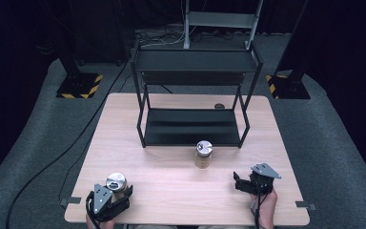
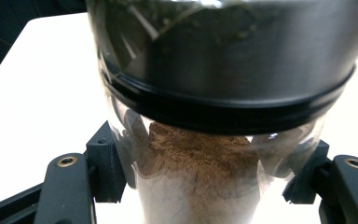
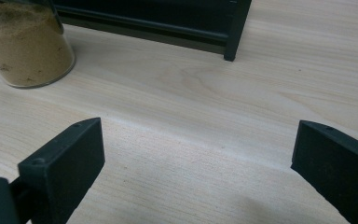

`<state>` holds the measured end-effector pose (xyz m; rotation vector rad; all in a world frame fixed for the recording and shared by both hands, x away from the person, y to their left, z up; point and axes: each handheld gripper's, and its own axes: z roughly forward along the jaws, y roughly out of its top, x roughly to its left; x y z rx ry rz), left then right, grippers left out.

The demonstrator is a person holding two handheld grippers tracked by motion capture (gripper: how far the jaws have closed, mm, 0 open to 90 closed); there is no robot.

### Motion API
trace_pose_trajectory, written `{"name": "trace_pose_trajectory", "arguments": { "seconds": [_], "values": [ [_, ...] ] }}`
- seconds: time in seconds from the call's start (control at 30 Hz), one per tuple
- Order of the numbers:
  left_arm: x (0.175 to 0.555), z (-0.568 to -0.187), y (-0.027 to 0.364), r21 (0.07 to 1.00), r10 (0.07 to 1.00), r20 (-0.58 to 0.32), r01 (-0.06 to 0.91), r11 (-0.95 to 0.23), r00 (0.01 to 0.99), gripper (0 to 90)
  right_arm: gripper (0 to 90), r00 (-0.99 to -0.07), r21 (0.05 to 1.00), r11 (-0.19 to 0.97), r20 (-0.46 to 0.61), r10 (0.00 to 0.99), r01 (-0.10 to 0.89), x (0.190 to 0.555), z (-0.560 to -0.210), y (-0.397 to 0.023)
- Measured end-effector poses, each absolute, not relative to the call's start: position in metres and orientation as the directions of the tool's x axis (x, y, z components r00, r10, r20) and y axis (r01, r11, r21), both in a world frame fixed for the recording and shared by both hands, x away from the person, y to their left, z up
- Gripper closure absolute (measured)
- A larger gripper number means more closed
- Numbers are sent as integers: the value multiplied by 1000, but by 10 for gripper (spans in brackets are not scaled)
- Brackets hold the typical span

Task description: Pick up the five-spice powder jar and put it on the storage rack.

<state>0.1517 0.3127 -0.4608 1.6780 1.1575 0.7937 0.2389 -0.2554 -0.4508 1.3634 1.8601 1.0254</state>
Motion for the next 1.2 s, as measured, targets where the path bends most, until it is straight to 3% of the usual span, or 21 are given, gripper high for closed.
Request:
{"name": "trace_pose_trajectory", "arguments": {
  "seconds": [1.2],
  "values": [
    [176,-453,296,936,910,12,316,-156,414,317,13,-288,858,171,-29,957,484,238,-451,-256]
  ]
}}
